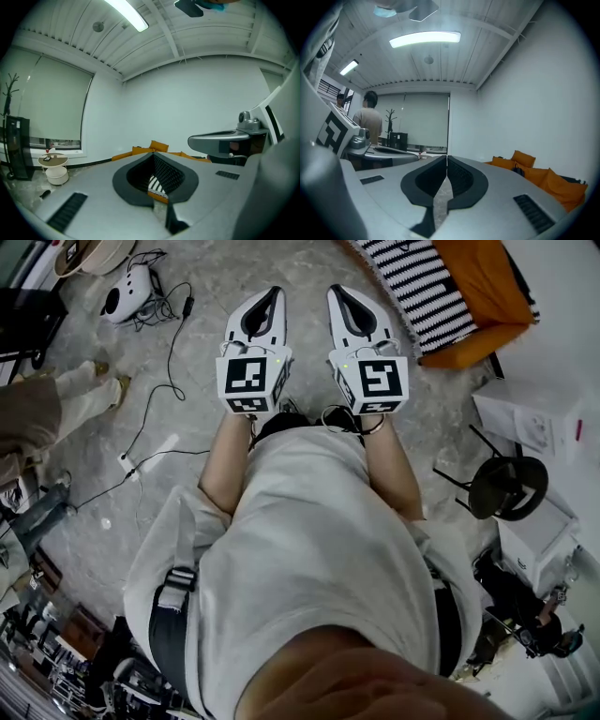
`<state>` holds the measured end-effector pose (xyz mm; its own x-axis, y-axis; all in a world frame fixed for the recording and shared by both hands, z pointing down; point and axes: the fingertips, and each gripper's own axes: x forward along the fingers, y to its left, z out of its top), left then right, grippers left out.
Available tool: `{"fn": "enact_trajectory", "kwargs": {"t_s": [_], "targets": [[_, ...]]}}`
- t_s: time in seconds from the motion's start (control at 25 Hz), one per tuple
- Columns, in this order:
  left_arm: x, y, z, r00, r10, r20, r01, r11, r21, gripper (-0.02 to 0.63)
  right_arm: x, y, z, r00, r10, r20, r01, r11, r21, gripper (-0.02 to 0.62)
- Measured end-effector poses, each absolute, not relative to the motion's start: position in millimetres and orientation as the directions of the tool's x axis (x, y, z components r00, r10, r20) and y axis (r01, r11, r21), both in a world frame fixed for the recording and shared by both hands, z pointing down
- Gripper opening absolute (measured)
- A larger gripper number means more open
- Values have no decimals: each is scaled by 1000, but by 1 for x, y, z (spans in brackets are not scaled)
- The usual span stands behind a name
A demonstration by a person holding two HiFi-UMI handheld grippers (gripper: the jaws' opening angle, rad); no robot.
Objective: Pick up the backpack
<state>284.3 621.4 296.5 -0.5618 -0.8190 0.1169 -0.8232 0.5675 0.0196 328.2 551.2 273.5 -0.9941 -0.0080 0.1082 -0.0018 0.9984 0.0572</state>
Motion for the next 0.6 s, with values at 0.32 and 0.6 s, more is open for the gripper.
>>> {"fn": "enact_trajectory", "kwargs": {"t_s": [0.32, 0.6], "targets": [[239, 589, 298, -525, -846, 90, -847, 530, 37, 12, 287, 531, 283, -993, -28, 118, -23, 999, 43, 38], [184, 549, 324, -518, -844, 139, -847, 529, 59, 12, 231, 486, 298, -992, -24, 128, -17, 999, 50, 38]]}}
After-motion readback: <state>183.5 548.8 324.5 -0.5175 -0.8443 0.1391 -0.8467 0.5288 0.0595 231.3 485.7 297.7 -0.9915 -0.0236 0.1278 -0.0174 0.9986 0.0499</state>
